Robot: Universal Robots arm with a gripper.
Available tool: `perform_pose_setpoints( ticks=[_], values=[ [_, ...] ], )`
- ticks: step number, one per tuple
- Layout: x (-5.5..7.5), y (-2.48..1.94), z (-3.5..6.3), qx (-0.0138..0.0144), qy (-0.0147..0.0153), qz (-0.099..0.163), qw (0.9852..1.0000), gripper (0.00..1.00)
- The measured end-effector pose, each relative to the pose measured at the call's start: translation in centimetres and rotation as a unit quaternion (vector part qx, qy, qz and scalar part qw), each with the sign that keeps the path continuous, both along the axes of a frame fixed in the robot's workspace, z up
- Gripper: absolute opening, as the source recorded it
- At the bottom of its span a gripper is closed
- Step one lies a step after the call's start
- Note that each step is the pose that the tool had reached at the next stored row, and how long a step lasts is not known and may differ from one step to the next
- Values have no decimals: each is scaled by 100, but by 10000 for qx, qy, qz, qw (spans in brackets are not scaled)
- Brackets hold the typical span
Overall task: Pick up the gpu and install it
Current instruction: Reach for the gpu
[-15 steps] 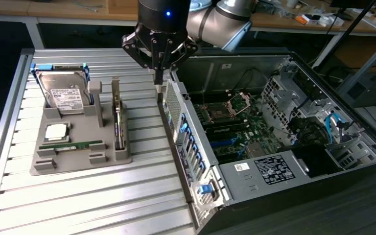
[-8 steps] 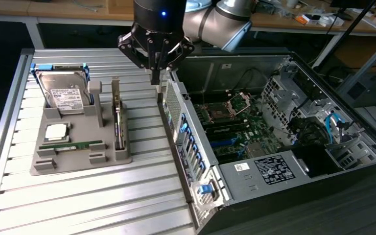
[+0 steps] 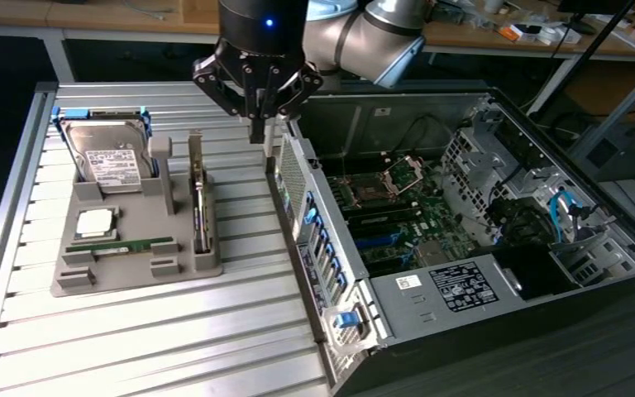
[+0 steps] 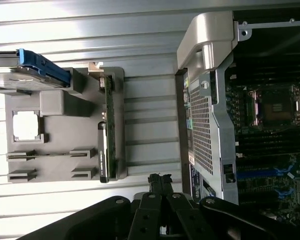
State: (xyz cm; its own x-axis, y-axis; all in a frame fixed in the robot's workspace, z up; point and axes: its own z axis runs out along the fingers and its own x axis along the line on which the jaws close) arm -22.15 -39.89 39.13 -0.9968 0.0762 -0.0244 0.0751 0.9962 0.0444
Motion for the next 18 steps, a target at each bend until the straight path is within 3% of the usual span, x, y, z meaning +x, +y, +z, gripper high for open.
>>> perform_pose_setpoints(
  ticks=[18],
  values=[
    [-165, 0, -3, 0, 0, 0, 10000, 11]
  ],
)
